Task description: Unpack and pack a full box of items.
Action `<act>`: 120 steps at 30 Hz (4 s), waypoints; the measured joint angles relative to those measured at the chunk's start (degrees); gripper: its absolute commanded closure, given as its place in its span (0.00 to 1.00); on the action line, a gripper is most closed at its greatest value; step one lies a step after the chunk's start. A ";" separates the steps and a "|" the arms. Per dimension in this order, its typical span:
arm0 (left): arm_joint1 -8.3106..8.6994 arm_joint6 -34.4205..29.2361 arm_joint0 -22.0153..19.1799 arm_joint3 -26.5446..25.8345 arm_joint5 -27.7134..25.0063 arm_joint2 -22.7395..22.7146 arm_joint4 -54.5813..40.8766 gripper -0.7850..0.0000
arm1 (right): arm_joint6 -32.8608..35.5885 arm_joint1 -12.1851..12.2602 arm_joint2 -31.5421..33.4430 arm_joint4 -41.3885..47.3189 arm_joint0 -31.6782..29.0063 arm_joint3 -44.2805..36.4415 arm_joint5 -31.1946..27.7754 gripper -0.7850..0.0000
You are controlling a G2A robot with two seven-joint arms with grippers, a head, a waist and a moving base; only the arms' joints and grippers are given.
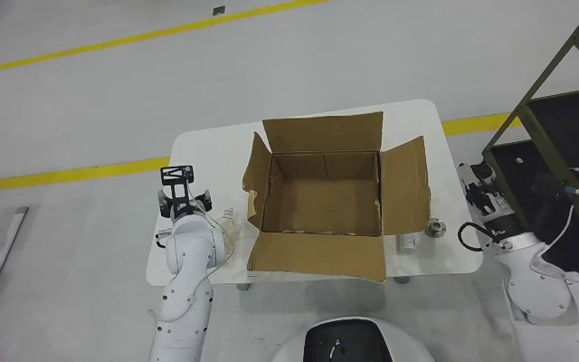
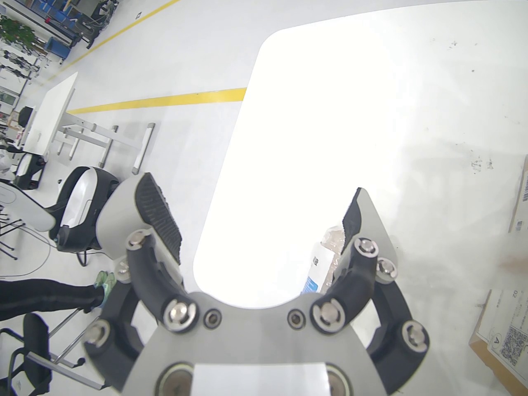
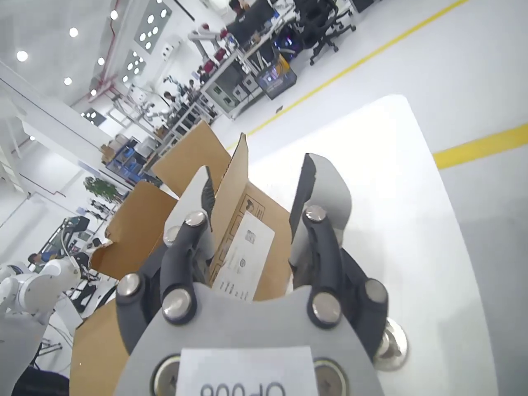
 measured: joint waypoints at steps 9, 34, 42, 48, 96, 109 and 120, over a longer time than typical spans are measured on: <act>0.00 0.00 0.00 0.00 0.00 0.00 0.00 0.00 | 0.16 -0.17 -7.15 -1.58 4.16 3.02 -1.11 1.00; 0.47 -6.88 0.47 4.44 -14.88 -2.52 -2.02 0.00 | -0.25 0.67 -7.65 -2.74 2.52 0.28 2.27 1.00; 0.50 -10.44 -1.05 5.09 -18.73 -2.15 -1.41 0.00 | -0.01 1.00 -7.17 -2.25 1.96 0.33 2.59 1.00; 0.50 -10.41 -1.01 5.13 -18.72 -2.18 -1.48 0.00 | -0.22 1.13 -7.53 -1.64 1.99 1.05 2.84 1.00; 2.79 -23.02 -12.30 26.17 -33.63 -5.91 -30.02 0.00 | 0.86 2.50 -9.04 -0.10 1.99 1.73 3.38 1.00; 3.13 -19.55 -13.85 31.84 -32.81 -3.18 -28.80 0.00 | 0.47 2.84 -8.89 0.34 1.18 1.06 3.52 1.00; 3.40 -20.07 -13.81 32.82 -32.80 -1.79 -30.37 0.44 | 0.43 3.09 -9.08 0.43 0.78 0.59 3.79 1.00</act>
